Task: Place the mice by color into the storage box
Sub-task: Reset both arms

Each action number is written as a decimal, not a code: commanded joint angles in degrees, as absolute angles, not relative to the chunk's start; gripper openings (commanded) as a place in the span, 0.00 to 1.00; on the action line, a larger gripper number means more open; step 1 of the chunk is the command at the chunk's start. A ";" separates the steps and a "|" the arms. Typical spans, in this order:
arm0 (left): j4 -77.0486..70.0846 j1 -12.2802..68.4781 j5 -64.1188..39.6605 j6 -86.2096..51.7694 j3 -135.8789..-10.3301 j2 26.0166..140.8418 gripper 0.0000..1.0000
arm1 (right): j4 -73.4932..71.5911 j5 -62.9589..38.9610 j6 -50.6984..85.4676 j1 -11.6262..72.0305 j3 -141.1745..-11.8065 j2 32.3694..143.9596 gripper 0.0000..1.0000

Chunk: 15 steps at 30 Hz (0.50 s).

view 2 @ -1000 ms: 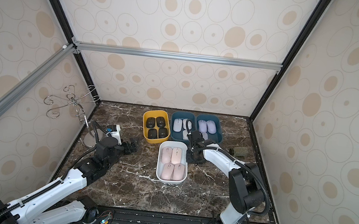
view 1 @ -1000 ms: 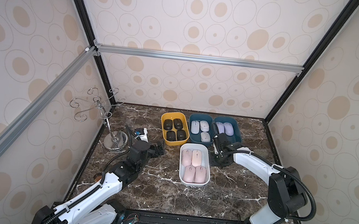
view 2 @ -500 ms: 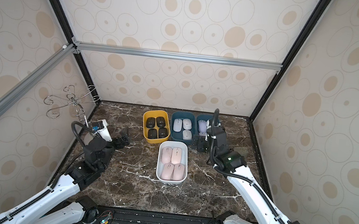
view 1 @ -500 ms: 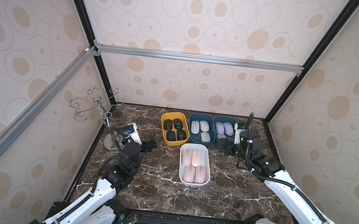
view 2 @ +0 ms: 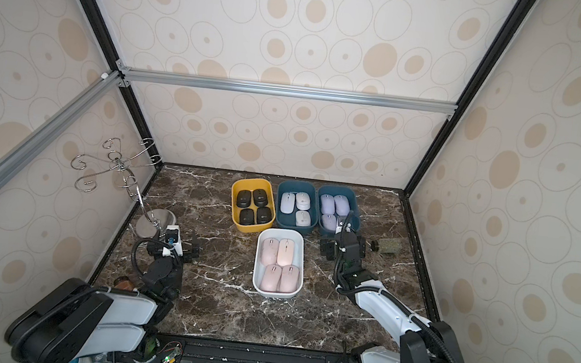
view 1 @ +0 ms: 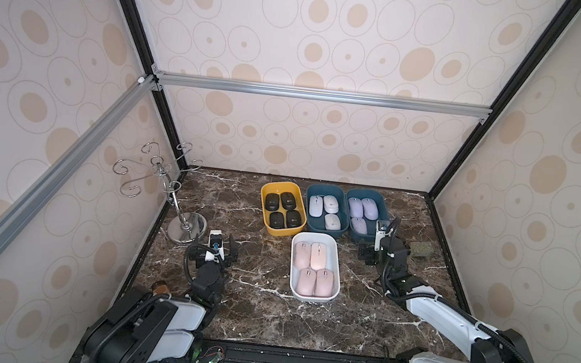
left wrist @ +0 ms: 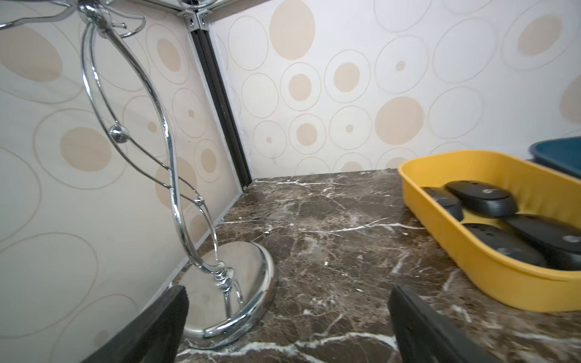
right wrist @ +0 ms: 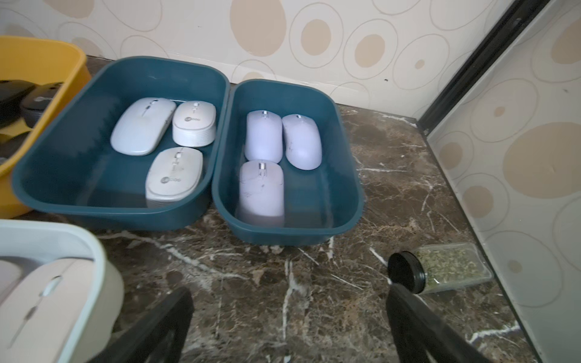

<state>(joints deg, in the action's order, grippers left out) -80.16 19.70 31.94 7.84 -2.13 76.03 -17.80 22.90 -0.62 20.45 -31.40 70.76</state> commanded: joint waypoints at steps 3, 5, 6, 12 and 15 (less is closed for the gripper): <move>-95.51 15.28 27.19 9.36 -2.04 84.26 1.00 | -26.92 21.72 -5.63 16.95 -28.78 72.51 0.98; -96.97 14.98 25.37 9.81 -2.84 87.31 1.00 | -26.98 21.17 -3.81 15.34 -28.61 72.99 0.98; -96.37 14.59 24.53 9.88 -3.80 88.83 1.00 | -27.19 20.31 -2.72 13.94 -28.30 73.17 0.98; -87.98 7.86 13.81 4.19 -6.84 88.13 1.00 | -32.13 20.03 -1.42 12.14 -25.64 76.46 0.98; -90.84 6.09 10.86 3.70 -7.47 92.16 1.00 | -36.46 20.26 -1.22 11.44 -24.31 78.94 0.98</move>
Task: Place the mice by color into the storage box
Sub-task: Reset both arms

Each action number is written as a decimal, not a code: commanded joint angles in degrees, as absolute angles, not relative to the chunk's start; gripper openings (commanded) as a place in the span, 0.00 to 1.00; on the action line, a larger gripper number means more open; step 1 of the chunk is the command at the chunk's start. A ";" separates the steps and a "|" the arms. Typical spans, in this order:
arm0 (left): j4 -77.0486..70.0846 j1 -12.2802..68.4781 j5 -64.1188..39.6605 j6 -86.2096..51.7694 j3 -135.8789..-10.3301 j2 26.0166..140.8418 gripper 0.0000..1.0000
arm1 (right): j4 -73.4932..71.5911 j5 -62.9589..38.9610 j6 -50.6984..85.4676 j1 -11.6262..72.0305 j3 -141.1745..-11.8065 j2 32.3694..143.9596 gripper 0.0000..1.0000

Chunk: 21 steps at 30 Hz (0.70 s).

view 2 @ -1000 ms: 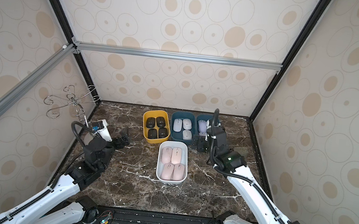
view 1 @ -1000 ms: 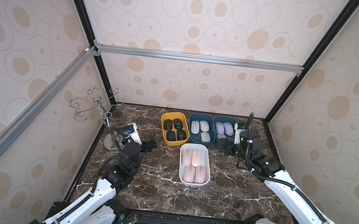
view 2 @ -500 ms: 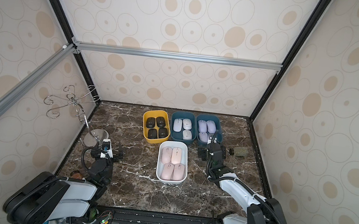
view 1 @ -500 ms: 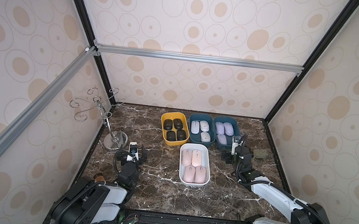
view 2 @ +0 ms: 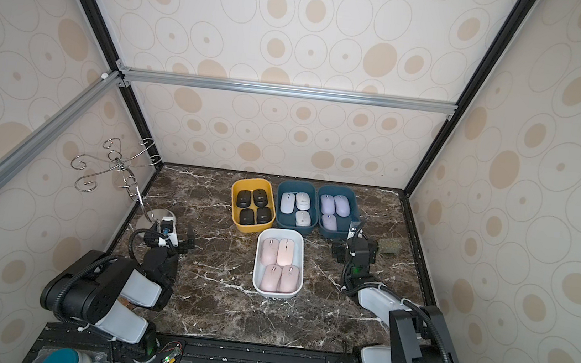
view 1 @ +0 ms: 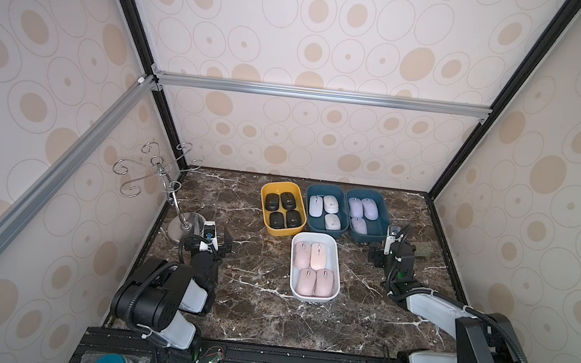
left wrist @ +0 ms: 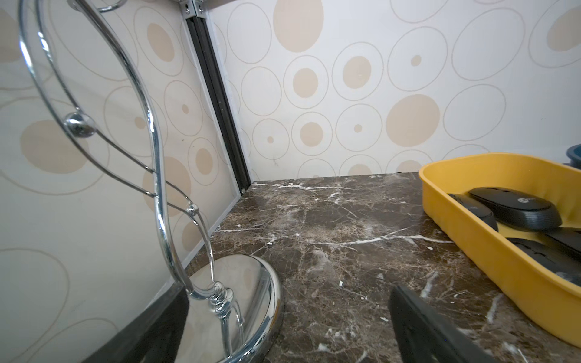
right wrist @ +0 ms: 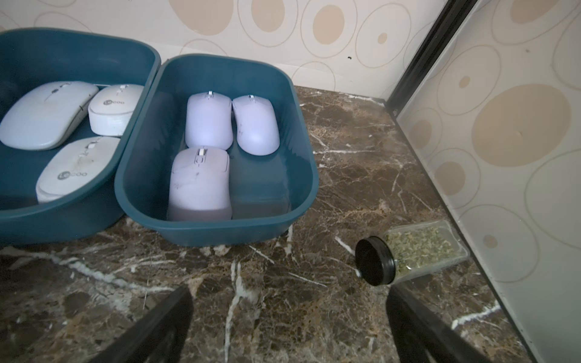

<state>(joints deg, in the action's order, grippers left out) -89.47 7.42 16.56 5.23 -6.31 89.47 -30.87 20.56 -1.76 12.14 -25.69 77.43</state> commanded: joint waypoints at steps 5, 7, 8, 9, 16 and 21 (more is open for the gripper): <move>-80.36 4.35 8.16 1.58 -11.28 90.49 1.00 | -36.76 20.69 -1.72 10.73 -24.70 79.87 0.98; -80.36 3.44 6.22 1.14 -11.76 90.93 1.00 | -36.74 20.72 -1.50 10.49 -24.78 79.89 0.98; -78.66 3.19 6.44 0.68 -12.23 90.56 1.00 | -37.07 20.38 -1.58 10.46 -24.57 79.69 0.98; -78.94 3.12 6.43 0.49 -12.41 90.73 1.00 | -37.73 20.00 -1.93 10.33 -24.19 79.55 0.98; -79.42 3.12 6.65 0.53 -12.13 90.69 1.00 | -43.37 16.77 -3.05 8.47 -23.25 82.13 0.98; -79.72 3.08 6.88 0.48 -11.95 90.70 1.00 | -59.35 18.56 -0.78 6.58 -18.21 89.51 0.98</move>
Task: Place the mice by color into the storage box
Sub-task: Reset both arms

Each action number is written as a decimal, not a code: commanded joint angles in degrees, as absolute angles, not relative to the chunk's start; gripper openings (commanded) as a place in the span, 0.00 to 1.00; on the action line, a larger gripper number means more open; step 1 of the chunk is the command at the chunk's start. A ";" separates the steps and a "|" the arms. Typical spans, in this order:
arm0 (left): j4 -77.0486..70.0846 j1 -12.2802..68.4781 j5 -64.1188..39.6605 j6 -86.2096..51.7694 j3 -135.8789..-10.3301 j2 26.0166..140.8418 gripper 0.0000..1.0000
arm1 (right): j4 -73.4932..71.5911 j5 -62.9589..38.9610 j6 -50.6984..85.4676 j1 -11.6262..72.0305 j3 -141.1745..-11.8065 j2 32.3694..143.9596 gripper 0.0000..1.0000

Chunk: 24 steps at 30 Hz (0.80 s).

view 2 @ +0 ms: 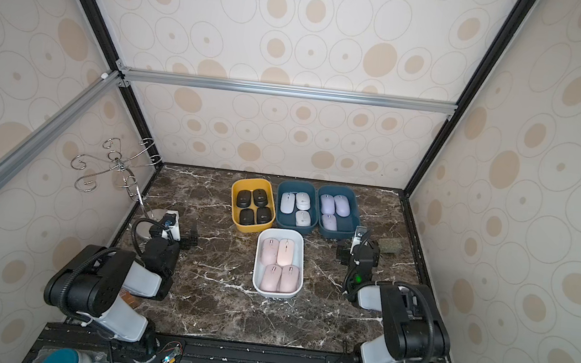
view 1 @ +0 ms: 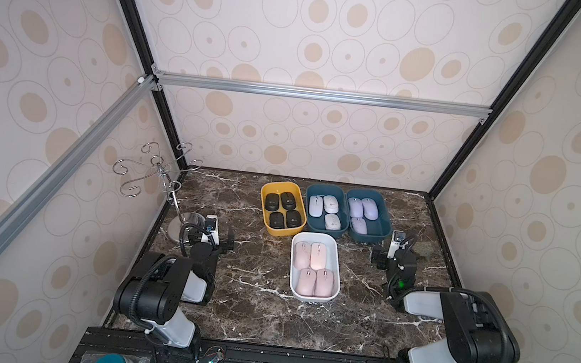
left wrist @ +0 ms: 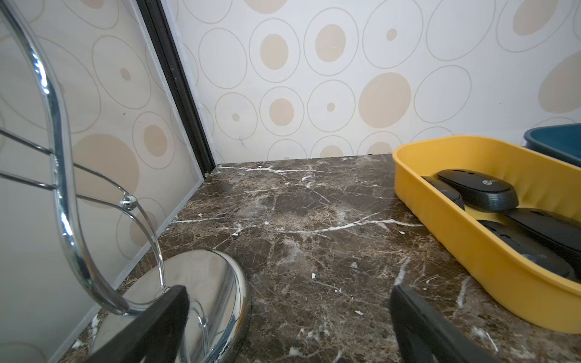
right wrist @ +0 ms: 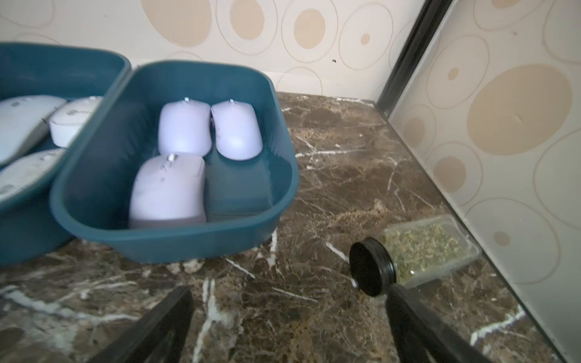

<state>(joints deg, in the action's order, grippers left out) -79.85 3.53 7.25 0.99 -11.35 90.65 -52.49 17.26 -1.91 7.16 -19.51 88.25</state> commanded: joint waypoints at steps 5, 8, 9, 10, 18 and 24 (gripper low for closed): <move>-79.59 3.10 7.03 0.44 -12.00 90.69 1.00 | -49.33 15.93 1.17 4.48 -23.04 89.17 0.98; -79.52 3.08 7.03 0.50 -12.08 90.70 1.00 | -47.46 15.74 1.62 4.48 -23.36 88.30 0.98; -79.51 3.16 7.03 0.45 -12.09 90.70 1.00 | -48.24 15.97 1.33 4.48 -23.21 88.57 0.98; -79.54 3.13 7.02 0.48 -12.09 90.70 1.00 | -48.25 15.91 1.32 4.48 -23.15 88.53 0.98; -79.45 3.08 6.97 0.50 -12.12 90.70 1.00 | -47.77 15.87 1.29 4.49 -23.18 88.34 0.98; -79.45 3.08 7.04 0.47 -12.12 90.70 1.00 | -47.72 15.90 1.32 4.51 -23.28 88.42 0.98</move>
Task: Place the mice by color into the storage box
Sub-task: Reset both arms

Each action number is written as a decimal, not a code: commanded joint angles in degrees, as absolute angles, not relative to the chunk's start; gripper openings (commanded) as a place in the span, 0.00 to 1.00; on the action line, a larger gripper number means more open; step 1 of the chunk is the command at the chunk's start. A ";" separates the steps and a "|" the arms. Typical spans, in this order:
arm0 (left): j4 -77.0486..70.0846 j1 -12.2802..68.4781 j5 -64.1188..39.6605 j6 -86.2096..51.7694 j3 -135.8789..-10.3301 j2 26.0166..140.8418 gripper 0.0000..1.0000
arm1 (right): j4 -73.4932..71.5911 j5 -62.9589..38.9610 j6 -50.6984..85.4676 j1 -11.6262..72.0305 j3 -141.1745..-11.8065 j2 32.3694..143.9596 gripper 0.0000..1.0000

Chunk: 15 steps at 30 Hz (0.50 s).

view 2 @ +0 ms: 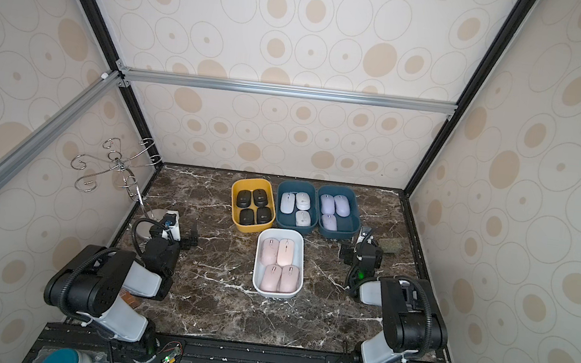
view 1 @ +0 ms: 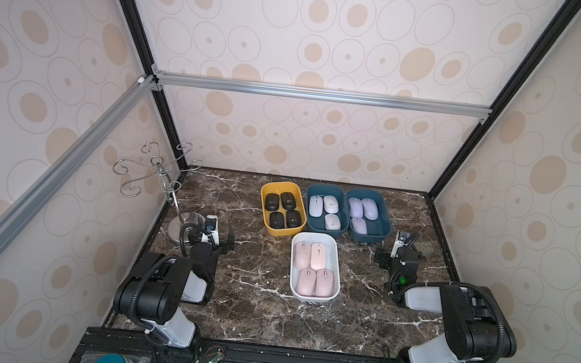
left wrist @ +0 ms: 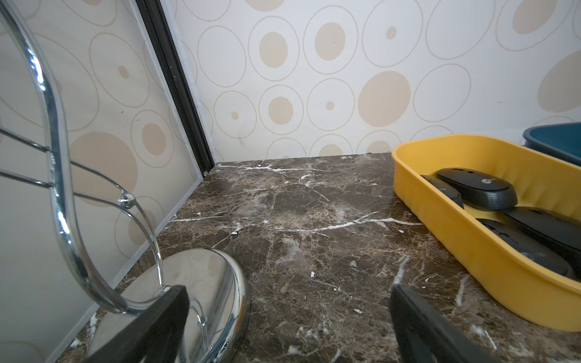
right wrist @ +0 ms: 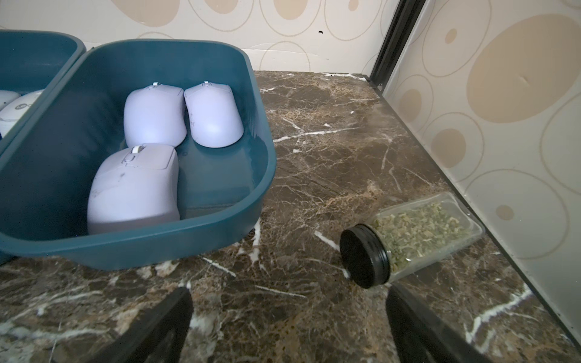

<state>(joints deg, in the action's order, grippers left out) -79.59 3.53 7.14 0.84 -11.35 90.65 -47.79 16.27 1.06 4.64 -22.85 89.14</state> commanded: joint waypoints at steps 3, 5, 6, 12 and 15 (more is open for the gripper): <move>-79.45 3.08 7.00 0.52 -12.13 90.70 1.00 | -47.72 15.84 1.32 4.48 -23.28 88.40 0.98; -79.45 3.08 7.03 0.45 -12.12 90.70 1.00 | -47.73 15.89 1.32 4.48 -23.28 88.42 0.98; -79.45 3.08 6.99 0.49 -12.12 90.70 1.00 | -47.72 15.87 1.31 4.48 -23.26 88.41 0.98; -77.53 2.49 6.02 -0.12 -13.14 90.79 1.00 | -47.71 15.90 1.32 4.55 -23.27 88.42 0.98; -77.92 2.15 5.70 -0.15 -12.92 90.79 1.00 | -47.81 15.85 1.31 4.53 -23.16 88.24 0.98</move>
<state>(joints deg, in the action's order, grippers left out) -78.19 2.87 6.48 0.62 -11.70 90.65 -47.77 16.27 1.06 4.64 -22.85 89.12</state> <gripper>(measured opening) 1.000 0.983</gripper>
